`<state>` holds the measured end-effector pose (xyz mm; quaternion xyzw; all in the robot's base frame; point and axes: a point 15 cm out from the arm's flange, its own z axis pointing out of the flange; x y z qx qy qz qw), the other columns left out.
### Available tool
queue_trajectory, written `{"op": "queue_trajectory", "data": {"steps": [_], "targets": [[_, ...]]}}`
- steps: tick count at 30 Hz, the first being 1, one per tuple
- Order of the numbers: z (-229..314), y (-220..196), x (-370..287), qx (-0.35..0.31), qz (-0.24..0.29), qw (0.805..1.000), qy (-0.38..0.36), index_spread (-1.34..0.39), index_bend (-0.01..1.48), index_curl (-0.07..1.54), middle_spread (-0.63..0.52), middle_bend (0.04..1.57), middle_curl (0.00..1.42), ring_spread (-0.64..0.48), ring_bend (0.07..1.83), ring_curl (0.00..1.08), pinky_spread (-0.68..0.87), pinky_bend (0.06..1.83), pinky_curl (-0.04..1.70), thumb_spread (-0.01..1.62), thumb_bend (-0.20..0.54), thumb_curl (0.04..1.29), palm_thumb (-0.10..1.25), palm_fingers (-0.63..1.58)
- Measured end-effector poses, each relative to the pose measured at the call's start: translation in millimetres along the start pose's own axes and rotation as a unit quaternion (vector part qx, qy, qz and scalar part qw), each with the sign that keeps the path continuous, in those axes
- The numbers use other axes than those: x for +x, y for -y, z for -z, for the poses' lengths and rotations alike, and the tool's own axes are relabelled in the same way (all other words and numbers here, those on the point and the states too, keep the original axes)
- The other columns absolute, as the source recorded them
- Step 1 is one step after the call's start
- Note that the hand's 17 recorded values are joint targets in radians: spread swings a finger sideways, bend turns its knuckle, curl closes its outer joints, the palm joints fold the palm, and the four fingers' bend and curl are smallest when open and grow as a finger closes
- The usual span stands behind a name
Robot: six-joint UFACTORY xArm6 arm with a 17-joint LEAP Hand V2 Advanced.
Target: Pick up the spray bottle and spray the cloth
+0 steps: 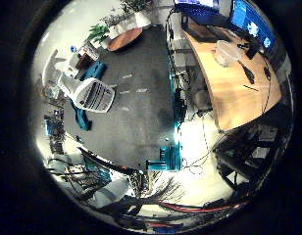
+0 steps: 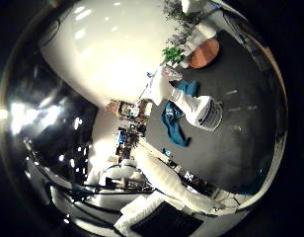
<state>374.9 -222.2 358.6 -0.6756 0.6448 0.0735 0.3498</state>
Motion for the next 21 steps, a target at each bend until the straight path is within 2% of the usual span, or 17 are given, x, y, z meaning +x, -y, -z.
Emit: {"op": "queue_trajectory", "data": {"steps": [21], "targets": [[-48.8, 27.3, -13.8, -0.028, 0.031, 0.998, 0.053, -0.27, 0.15, 0.27, 0.12, 0.20, 0.32, 0.19, 0.22, 0.27, 0.40, 0.36, 0.32, 1.14, -0.021, 0.26, 0.39, 0.09]]}}
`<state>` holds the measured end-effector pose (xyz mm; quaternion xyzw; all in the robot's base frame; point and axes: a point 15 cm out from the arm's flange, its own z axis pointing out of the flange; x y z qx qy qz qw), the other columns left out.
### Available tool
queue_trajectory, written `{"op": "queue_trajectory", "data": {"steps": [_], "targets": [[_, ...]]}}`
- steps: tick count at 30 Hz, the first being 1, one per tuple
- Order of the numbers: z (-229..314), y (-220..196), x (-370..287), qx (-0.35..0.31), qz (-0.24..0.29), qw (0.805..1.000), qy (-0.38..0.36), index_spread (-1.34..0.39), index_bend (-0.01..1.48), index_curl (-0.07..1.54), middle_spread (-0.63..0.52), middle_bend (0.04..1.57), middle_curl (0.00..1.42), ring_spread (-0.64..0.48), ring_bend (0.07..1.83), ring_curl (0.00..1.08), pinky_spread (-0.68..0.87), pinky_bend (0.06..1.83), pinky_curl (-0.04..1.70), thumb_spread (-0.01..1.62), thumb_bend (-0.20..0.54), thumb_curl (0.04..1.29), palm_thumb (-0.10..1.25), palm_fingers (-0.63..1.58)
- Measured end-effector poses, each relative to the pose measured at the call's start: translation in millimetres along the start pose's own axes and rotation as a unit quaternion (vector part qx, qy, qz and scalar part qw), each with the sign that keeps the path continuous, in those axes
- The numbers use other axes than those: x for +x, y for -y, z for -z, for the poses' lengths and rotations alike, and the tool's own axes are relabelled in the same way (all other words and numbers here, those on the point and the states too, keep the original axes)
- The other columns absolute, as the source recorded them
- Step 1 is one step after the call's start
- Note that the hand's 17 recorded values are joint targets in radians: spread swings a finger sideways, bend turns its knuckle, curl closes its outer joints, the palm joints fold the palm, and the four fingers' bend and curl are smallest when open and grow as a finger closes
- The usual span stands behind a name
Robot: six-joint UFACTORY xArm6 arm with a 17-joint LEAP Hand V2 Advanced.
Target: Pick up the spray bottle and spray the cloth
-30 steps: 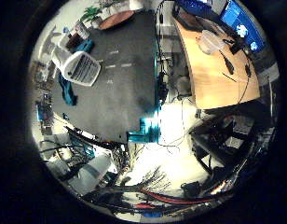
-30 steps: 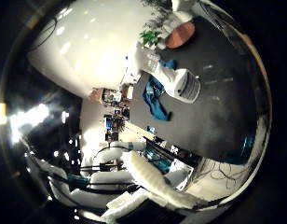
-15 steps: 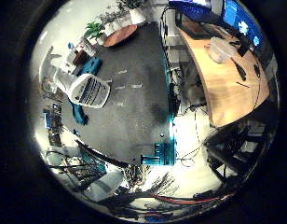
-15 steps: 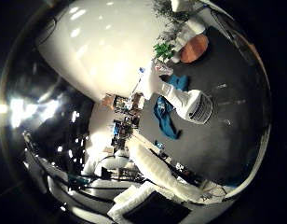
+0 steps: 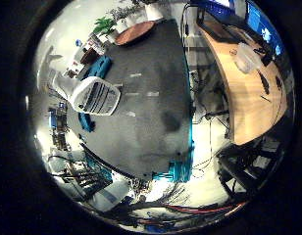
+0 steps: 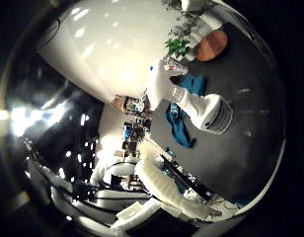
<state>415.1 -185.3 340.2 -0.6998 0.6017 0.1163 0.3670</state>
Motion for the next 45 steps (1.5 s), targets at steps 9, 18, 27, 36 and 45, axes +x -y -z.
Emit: {"op": "queue_trajectory", "data": {"steps": [9, 18, 27, 36, 45], "targets": [[-26.7, 8.9, -19.6, -0.019, 0.022, 0.999, 0.020, -0.27, 0.15, 0.26, 0.13, 0.19, 0.33, 0.19, 0.24, 0.27, 0.40, 0.38, 0.32, 1.13, -0.020, 0.25, 0.39, 0.06], [-59.0, 8.1, -35.4, -0.028, 0.026, 0.998, 0.053, -0.26, 0.16, 0.26, 0.15, 0.20, 0.32, 0.19, 0.24, 0.27, 0.40, 0.39, 0.32, 1.11, -0.022, 0.26, 0.39, 0.05], [-77.5, 14.6, -37.9, -0.029, 0.030, 0.998, 0.054, -0.25, 0.15, 0.26, 0.16, 0.19, 0.33, 0.20, 0.25, 0.27, 0.39, 0.38, 0.32, 1.11, -0.021, 0.26, 0.40, 0.05], [-103.9, 8.0, -34.8, -0.032, 0.018, 0.998, 0.060, -0.21, 0.16, 0.26, 0.17, 0.22, 0.33, 0.20, 0.25, 0.27, 0.39, 0.37, 0.31, 1.10, -0.020, 0.27, 0.42, 0.10], [-123.8, 8.7, -41.6, -0.020, 0.019, 0.997, 0.075, -0.15, 0.18, 0.29, 0.11, 0.32, 0.36, 0.15, 0.35, 0.28, 0.32, 0.27, 0.28, 1.10, -0.016, 0.28, 0.48, 0.32]]}}
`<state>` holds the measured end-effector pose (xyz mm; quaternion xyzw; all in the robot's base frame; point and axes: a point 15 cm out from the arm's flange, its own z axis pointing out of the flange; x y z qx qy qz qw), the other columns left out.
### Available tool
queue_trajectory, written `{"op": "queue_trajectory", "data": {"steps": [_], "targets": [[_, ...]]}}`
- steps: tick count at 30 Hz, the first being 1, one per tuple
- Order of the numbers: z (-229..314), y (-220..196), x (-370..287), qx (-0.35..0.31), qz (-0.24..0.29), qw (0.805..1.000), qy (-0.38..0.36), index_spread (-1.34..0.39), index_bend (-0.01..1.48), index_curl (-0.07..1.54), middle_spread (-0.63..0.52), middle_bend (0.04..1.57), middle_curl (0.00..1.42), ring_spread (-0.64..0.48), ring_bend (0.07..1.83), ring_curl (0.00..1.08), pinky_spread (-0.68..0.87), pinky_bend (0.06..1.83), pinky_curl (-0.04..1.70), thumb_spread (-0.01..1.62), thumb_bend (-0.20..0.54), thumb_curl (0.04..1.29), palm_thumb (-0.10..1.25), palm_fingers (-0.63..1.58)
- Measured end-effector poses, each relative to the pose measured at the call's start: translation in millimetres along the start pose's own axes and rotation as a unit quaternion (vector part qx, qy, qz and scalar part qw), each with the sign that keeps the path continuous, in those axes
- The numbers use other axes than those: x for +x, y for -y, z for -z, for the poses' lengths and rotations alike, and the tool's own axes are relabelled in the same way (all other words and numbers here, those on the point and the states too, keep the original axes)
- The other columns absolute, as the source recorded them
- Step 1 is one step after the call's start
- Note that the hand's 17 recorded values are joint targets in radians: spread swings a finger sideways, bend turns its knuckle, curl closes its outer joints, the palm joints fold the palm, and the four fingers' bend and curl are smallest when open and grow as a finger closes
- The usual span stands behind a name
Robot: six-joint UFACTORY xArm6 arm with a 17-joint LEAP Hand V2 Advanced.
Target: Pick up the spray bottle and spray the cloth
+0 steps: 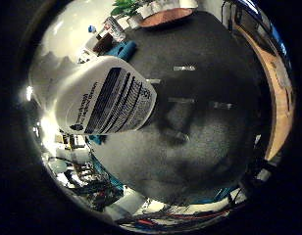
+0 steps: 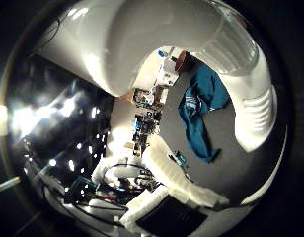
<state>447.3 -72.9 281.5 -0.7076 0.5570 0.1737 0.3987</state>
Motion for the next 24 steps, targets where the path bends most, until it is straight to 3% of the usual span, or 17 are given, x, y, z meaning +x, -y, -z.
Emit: {"op": "queue_trajectory", "data": {"steps": [6, 11, 13, 18, 24], "targets": [[-6.0, 4.9, -7.3, 0.023, 0.004, 1.000, 0.021, -0.21, 0.21, 0.34, -0.03, 0.44, 0.42, 0.02, 0.52, 0.32, 0.15, 0.20, 0.25, 1.11, -0.013, 0.29, 0.58, 0.62], [-4.0, 8.0, -9.2, 0.030, 0.017, 0.999, 0.023, -0.30, 0.26, 0.42, -0.15, 0.56, 0.51, -0.13, 0.68, 0.39, -0.04, 0.28, 0.23, 1.12, -0.016, 0.31, 0.62, 0.91], [-2.9, 9.0, -9.5, 0.034, 0.016, 0.999, 0.025, -0.33, 0.30, 0.49, -0.19, 0.63, 0.57, -0.18, 0.77, 0.44, -0.19, 0.43, 0.27, 1.13, -0.013, 0.31, 0.65, 1.11], [0.0, 5.4, -9.7, 0.035, 0.016, 0.999, 0.032, -0.38, 0.47, 0.64, -0.21, 0.84, 0.67, -0.23, 0.96, 0.52, -0.39, 0.76, 0.40, 1.13, -0.018, 0.32, 0.68, 1.28], [-3.6, -7.4, -39.6, 0.011, 0.039, 0.995, 0.089, -0.35, 0.78, 0.80, -0.17, 1.06, 0.72, -0.22, 1.14, 0.58, -0.37, 1.06, 0.57, 1.13, -0.010, 0.35, 0.73, 1.27]]}}
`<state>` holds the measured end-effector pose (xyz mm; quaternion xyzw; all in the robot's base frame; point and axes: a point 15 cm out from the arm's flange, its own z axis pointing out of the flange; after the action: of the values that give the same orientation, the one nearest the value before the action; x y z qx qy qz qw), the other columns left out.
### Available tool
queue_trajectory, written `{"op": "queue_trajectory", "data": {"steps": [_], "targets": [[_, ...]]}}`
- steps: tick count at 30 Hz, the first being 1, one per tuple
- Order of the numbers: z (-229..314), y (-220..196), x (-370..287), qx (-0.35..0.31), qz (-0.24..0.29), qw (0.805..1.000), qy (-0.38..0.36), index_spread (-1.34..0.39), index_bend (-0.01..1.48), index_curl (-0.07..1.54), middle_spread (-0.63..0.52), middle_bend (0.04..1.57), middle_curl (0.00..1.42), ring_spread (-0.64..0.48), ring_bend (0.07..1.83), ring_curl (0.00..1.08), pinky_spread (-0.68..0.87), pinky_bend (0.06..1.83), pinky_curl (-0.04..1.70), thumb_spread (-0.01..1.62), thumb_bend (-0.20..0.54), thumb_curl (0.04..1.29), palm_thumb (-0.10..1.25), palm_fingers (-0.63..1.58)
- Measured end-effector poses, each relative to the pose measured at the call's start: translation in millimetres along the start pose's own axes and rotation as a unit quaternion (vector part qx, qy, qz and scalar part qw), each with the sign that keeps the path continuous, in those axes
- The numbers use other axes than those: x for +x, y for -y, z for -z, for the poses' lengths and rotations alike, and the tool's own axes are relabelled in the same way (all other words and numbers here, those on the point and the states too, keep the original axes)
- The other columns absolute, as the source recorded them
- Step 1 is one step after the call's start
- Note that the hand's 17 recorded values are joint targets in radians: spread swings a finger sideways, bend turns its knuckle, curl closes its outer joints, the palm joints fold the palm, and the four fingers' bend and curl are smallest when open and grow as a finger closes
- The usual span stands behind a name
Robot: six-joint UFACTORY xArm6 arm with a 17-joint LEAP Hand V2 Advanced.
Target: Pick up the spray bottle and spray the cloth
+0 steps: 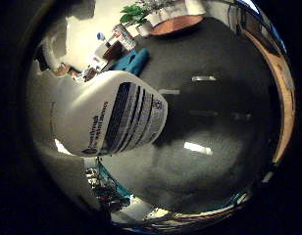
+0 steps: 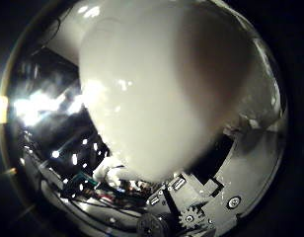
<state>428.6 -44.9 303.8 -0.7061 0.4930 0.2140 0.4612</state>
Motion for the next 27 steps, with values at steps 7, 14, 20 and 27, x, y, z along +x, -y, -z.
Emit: {"op": "queue_trajectory", "data": {"steps": [7, 14, 20, 27], "targets": [[5.4, -3.1, -4.8, -0.005, 0.002, 1.000, 0.006, -0.30, 0.93, 0.86, -0.15, 1.18, 0.73, -0.20, 1.31, 0.61, -0.30, 1.17, 0.66, 1.11, -0.009, 0.40, 0.79, 1.23], [6.9, -1.9, -15.1, -0.011, 0.010, 1.000, 0.001, -0.27, 1.02, 0.87, -0.14, 1.27, 0.73, -0.18, 1.39, 0.60, -0.25, 1.21, 0.73, 1.07, -0.011, 0.50, 0.90, 1.21], [-2.8, -8.9, -43.0, -0.053, 0.019, 0.998, 0.015, -0.25, 1.07, 0.86, -0.14, 1.30, 0.71, -0.18, 1.42, 0.60, -0.23, 1.24, 0.80, 1.02, -0.015, 0.57, 0.91, 1.18], [2.8, -20.9, -72.9, -0.144, 0.020, 0.989, -0.011, -0.23, 1.10, 0.85, -0.13, 1.34, 0.70, -0.17, 1.45, 0.61, -0.22, 1.22, 0.90, 0.98, -0.018, 0.64, 0.92, 1.16]]}}
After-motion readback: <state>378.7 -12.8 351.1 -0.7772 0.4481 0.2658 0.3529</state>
